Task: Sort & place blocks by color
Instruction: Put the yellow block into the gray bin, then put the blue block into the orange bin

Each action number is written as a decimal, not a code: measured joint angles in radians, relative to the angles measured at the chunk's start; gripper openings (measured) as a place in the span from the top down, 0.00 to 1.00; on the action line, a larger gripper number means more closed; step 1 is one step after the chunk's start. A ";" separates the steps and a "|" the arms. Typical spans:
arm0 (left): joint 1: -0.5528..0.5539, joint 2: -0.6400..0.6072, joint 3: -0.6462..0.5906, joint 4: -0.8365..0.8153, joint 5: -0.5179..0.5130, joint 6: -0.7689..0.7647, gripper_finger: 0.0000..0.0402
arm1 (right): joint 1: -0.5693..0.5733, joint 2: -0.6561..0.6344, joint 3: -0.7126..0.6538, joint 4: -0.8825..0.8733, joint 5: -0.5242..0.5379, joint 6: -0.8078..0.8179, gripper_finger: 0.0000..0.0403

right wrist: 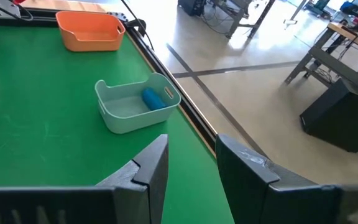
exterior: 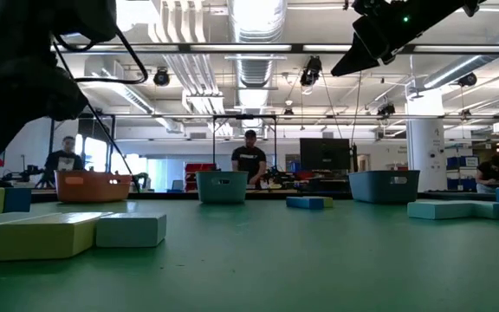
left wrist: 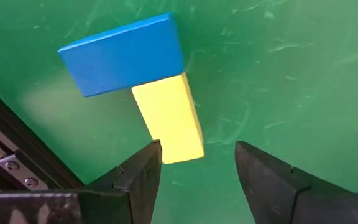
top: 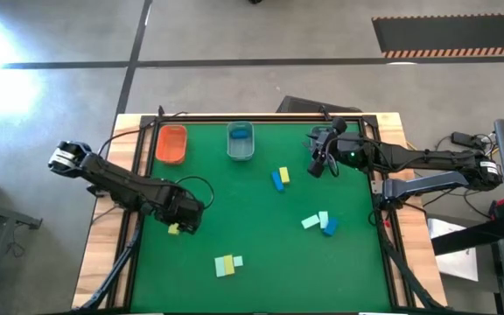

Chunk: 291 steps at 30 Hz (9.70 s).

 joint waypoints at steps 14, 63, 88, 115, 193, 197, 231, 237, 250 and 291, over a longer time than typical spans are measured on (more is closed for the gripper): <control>-0.004 0.020 -0.017 0.000 -0.030 -0.002 0.29 | 0.000 0.000 0.000 0.000 0.000 -0.002 0.69; -0.001 0.016 0.314 0.117 -0.452 0.596 0.71 | 0.007 0.023 -0.298 0.567 -0.351 0.090 0.69; 0.160 -0.028 0.015 1.511 -0.563 1.575 0.71 | 0.083 0.391 -0.116 0.958 -0.602 0.077 0.32; 0.199 0.041 0.003 1.643 -0.526 1.573 0.71 | 0.083 0.491 -0.004 0.946 -0.603 -0.012 0.59; 0.206 -0.227 -0.015 1.251 -0.758 1.701 0.33 | -0.566 0.741 0.443 -0.796 -0.146 -0.298 0.58; 0.206 -0.226 -0.016 1.251 -0.758 1.701 0.33 | -0.566 0.731 0.443 -0.795 -0.142 -0.294 0.48; 0.206 -0.163 -0.017 1.117 -0.756 1.548 0.33 | 0.113 0.396 0.392 -0.832 -0.477 0.302 0.66; 0.206 -0.161 -0.017 1.117 -0.756 1.547 0.33 | 0.290 0.450 0.375 -0.824 -0.443 0.357 0.52; 0.205 -0.161 -0.017 1.120 -0.756 1.547 0.33 | 0.484 0.599 0.309 -0.783 -0.411 0.351 0.42; 0.191 -0.161 -0.017 1.193 -0.505 1.542 0.33 | 0.329 0.573 0.206 -0.188 -0.227 0.083 0.72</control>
